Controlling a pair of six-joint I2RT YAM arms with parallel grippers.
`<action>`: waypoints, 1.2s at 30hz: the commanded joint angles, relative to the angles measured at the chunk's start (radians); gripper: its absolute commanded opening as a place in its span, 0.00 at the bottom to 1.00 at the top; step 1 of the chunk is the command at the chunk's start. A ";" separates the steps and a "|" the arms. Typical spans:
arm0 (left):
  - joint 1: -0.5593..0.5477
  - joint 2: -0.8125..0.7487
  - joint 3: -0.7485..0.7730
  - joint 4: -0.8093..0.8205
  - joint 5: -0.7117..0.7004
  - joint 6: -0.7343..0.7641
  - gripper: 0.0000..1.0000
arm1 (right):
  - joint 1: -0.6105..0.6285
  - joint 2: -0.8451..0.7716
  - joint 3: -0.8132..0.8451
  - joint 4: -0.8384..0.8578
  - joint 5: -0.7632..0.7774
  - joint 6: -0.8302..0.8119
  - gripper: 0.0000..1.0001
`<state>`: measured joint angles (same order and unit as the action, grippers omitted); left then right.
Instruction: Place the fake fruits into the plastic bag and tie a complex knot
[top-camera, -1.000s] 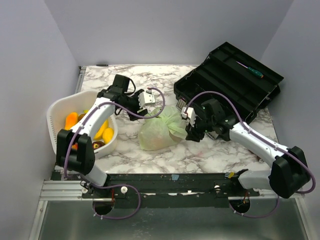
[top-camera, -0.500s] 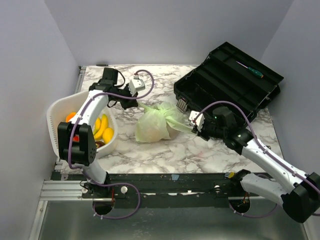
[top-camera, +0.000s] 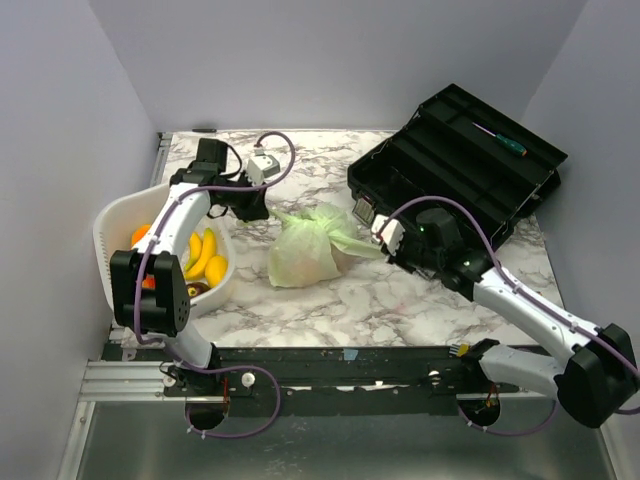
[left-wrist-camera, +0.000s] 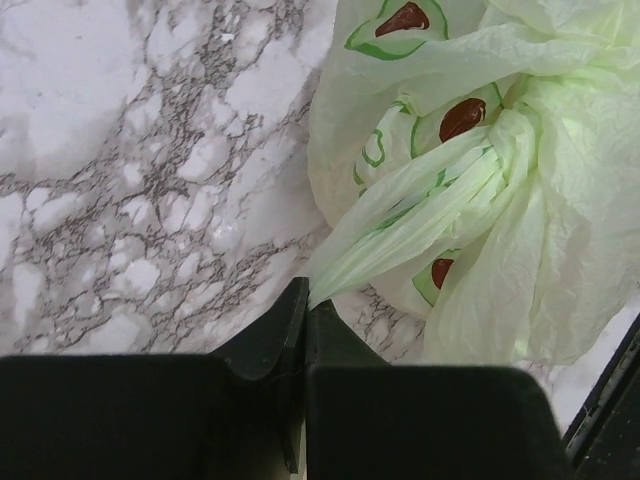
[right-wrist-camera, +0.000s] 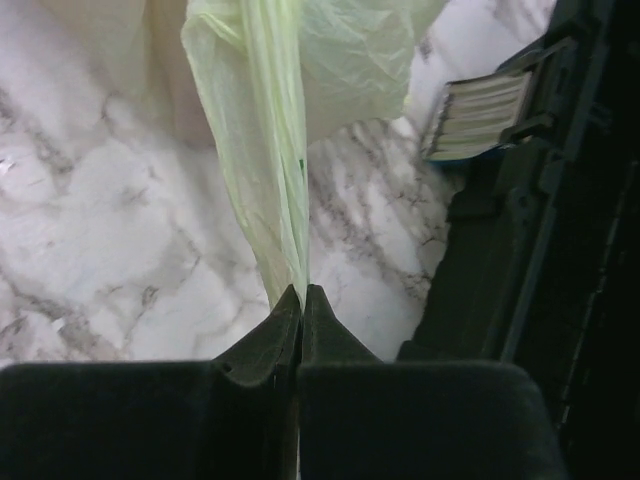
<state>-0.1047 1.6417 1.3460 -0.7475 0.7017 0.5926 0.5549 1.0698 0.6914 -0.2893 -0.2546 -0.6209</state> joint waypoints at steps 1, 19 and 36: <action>0.121 -0.095 0.032 0.063 -0.153 -0.109 0.00 | -0.017 0.069 0.064 0.028 0.184 -0.010 0.01; 0.034 -0.183 -0.197 0.164 -0.115 -0.255 0.00 | -0.022 0.376 0.314 0.164 0.287 0.059 0.01; 0.005 -0.392 -0.092 0.002 -0.073 -0.303 0.98 | -0.057 0.255 0.467 -0.113 0.102 0.216 0.88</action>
<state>-0.0940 1.3331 1.1481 -0.6628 0.6136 0.3038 0.5297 1.4052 1.0855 -0.2867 -0.0483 -0.5026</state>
